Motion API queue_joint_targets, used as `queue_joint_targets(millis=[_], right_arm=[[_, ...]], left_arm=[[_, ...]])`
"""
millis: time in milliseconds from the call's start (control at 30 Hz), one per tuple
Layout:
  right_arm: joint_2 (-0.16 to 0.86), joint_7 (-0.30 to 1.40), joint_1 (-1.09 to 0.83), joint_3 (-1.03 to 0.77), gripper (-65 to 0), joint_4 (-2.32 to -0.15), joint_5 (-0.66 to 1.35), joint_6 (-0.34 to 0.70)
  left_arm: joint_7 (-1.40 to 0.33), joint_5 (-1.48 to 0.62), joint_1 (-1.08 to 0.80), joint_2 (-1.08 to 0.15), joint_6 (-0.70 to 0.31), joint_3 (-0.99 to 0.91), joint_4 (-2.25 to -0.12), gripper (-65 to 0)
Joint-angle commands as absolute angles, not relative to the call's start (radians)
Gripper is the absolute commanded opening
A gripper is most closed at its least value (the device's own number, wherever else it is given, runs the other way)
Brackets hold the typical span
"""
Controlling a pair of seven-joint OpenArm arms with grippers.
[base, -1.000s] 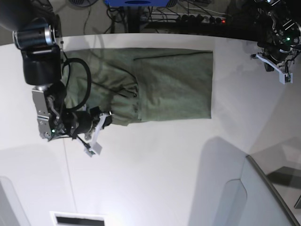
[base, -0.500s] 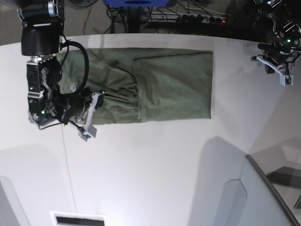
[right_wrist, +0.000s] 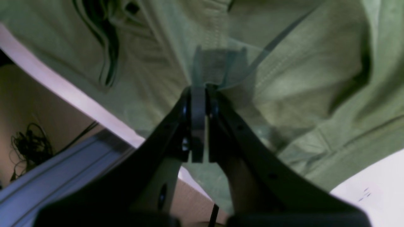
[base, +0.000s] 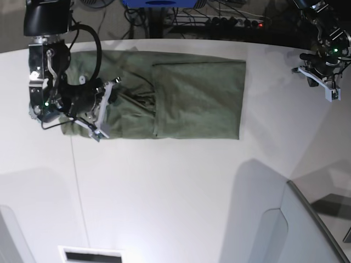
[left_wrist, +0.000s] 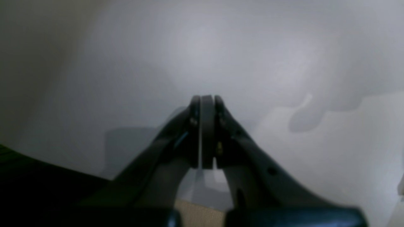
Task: Layout the t-shirt on the table in an organized manner, then fold the t-shirt properly
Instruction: 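Grasp the shirt end with the right gripper and fold it over the bundle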
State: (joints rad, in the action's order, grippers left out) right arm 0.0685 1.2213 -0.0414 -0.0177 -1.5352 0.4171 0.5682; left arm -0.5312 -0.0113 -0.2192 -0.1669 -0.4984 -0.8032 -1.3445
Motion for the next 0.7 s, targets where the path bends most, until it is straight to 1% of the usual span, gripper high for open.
queue_joint_targets(millis=[0,300,400,467,567,667], right_arm=[[0.074,1.231,-0.025,-0.021,-64.2,-1.578,0.429,0.575],[0.065,1.369,-0.051,-0.071,-64.2,-1.773,0.429,0.575],[0.062,1.394,-0.093,-0.071,-64.2,-1.83,0.429,0.575],[0.038,1.396,-0.128,-0.071,-64.2,-1.862,0.429,0.575],[0.012,1.396,-0.154,-0.062,-64.2,-1.844,0.429,0.575],[-0.021,1.396,-0.159,-0.061,-64.2,-1.747,0.429,0.575]], left_arm=[[-0.513,-0.021,-0.216,-0.185,-0.495,-0.808,-1.36,-65.0],[-0.513,-0.021,-0.216,-0.185,-0.495,-0.808,-1.36,-65.0],[-0.513,-0.021,-0.216,-0.185,-0.495,-0.808,-1.36,-65.0],[-0.513,-0.021,-0.216,-0.185,-0.495,-0.808,-1.36,-65.0],[-0.513,-0.021,-0.216,-0.185,-0.495,-0.808,-1.36,-65.0],[-0.513,-0.021,-0.214,-0.183,-0.495,-0.808,-1.36,-65.0]])
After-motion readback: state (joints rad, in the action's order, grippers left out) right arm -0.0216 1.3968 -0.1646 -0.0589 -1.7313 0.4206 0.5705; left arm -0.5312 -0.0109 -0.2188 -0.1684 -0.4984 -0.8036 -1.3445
